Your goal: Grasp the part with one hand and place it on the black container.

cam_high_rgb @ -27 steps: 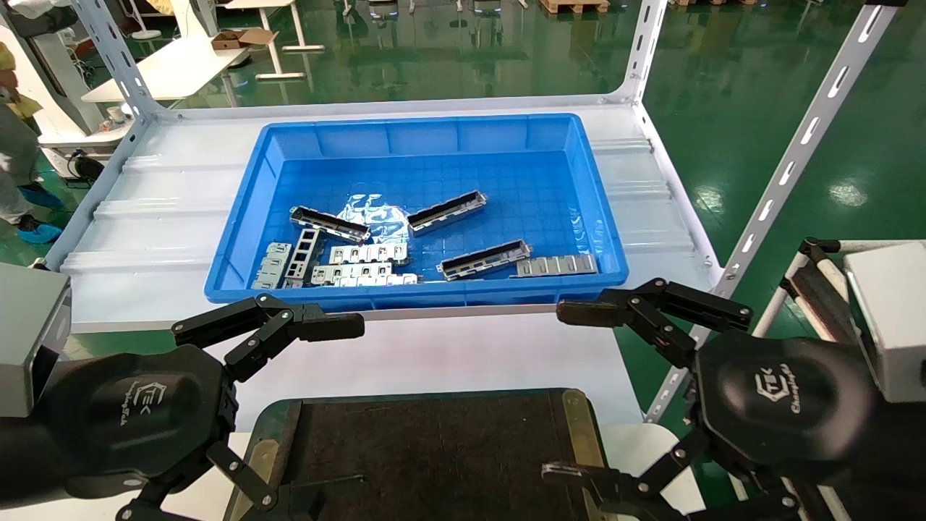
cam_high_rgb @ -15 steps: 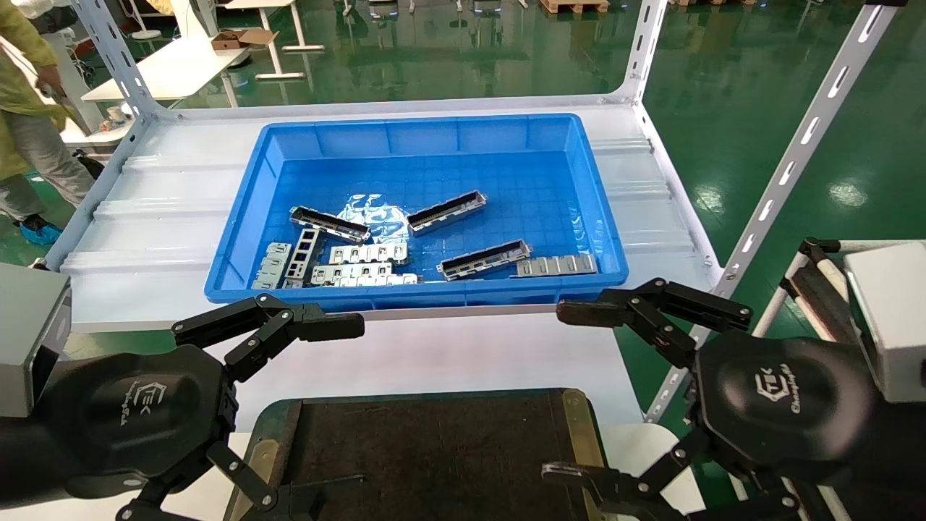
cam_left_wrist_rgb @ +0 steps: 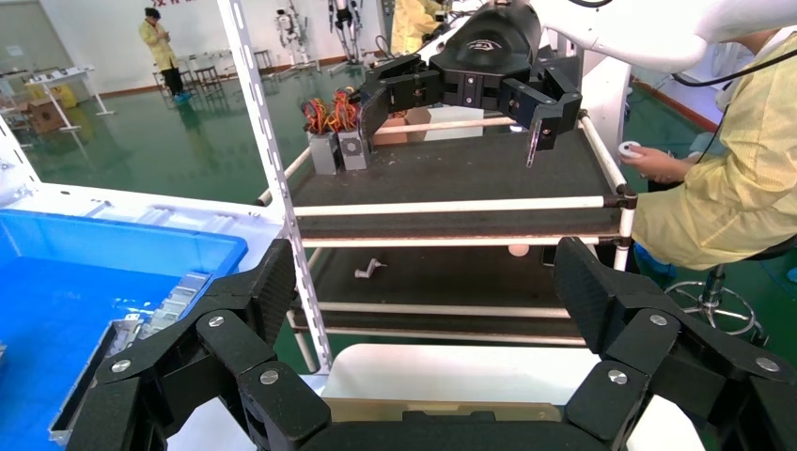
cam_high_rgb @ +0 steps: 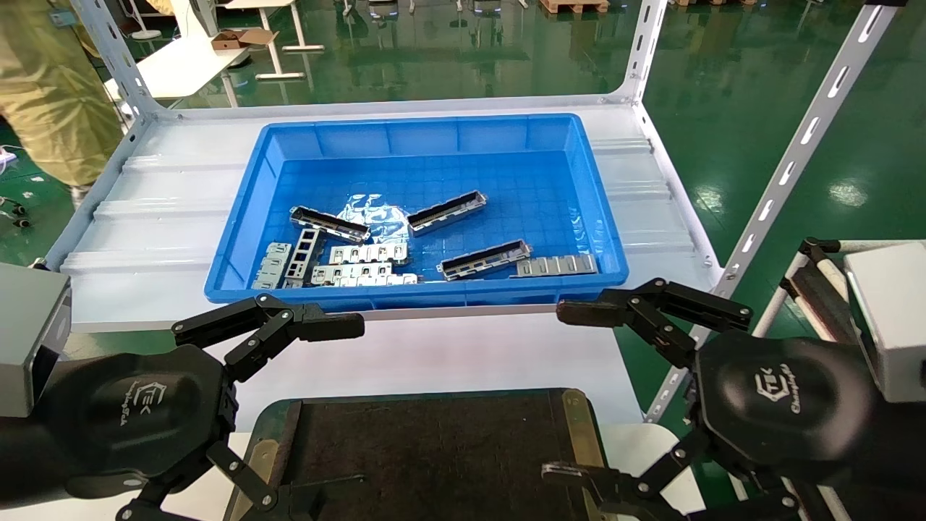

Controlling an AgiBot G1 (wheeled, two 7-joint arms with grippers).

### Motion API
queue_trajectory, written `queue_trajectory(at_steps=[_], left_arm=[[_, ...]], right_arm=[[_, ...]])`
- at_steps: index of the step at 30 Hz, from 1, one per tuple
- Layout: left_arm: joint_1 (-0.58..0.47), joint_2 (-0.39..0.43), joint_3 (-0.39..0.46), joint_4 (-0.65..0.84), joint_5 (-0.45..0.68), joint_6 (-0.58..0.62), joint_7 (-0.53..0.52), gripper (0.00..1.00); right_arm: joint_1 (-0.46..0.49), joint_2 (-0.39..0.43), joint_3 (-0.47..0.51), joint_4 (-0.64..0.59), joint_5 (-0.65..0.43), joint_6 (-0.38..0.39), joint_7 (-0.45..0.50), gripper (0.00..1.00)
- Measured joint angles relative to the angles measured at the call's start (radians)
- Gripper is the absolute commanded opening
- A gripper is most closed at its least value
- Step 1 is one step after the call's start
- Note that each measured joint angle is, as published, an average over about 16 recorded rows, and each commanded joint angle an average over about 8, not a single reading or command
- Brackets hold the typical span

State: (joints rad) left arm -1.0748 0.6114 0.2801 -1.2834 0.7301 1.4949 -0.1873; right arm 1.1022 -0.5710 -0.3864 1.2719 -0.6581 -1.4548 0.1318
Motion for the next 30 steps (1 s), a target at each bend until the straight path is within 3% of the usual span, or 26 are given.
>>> queue_trajectory(at_steps=[30], left_arm=[[-0.026, 0.017, 0.010, 0.015, 0.034, -0.019, 0.010, 1.00]], right_arm=[[0.000, 0.000, 0.000, 0.000, 0.000, 0.000, 0.000, 1.00]])
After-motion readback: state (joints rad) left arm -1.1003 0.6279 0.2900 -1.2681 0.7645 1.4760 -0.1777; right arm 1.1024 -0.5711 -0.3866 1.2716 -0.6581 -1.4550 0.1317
